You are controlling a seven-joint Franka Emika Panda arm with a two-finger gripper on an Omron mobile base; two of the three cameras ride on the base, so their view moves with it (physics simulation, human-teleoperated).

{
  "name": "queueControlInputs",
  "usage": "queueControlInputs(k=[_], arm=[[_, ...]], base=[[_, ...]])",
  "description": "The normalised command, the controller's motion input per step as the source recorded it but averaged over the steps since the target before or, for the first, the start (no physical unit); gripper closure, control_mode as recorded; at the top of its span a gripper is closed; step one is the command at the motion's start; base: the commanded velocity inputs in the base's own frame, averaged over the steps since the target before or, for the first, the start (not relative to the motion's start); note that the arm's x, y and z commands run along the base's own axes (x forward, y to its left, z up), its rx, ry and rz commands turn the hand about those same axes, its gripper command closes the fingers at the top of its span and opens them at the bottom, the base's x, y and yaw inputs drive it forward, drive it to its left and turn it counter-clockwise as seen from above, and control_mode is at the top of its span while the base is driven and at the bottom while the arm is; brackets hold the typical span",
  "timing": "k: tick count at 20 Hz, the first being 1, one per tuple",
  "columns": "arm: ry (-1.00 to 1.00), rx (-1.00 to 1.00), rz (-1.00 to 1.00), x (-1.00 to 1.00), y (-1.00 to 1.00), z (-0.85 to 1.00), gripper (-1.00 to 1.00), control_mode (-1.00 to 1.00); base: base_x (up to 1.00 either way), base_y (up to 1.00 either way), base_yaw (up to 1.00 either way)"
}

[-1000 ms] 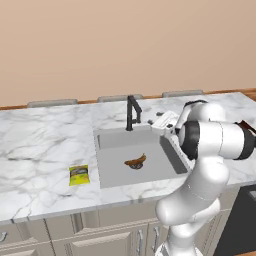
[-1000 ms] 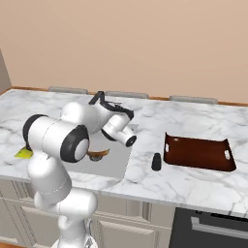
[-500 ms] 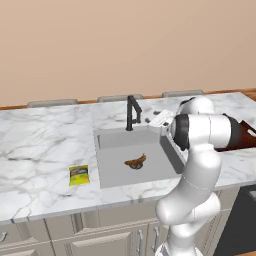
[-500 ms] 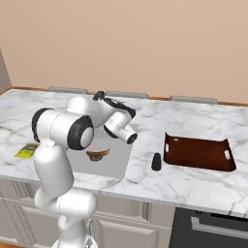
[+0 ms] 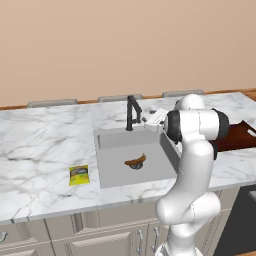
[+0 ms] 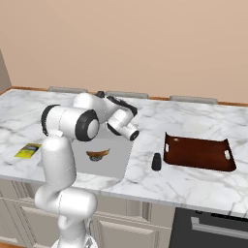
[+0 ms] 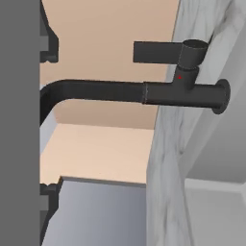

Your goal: Pick up all produce items and place them in the sink. Turn on the sink faucet to wash them. Then turn the sink off and put them in the tray.

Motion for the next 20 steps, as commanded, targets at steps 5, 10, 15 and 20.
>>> queueControlInputs(k=[5,10,15,20], arm=[[0.00,0.00,0.04,0.26,0.00,-0.21,-1.00,-1.00],[0.00,0.00,0.01,0.25,0.14,-0.26,-1.00,-1.00],[0.00,0.00,0.00,0.32,0.04,-0.13,-1.00,-1.00],[0.00,0.00,0.00,0.34,0.00,0.00,-1.00,-1.00]], base=[[0.00,0.00,0.00],[0.00,0.00,0.00],[0.00,0.00,0.00],[0.00,0.00,0.00]])
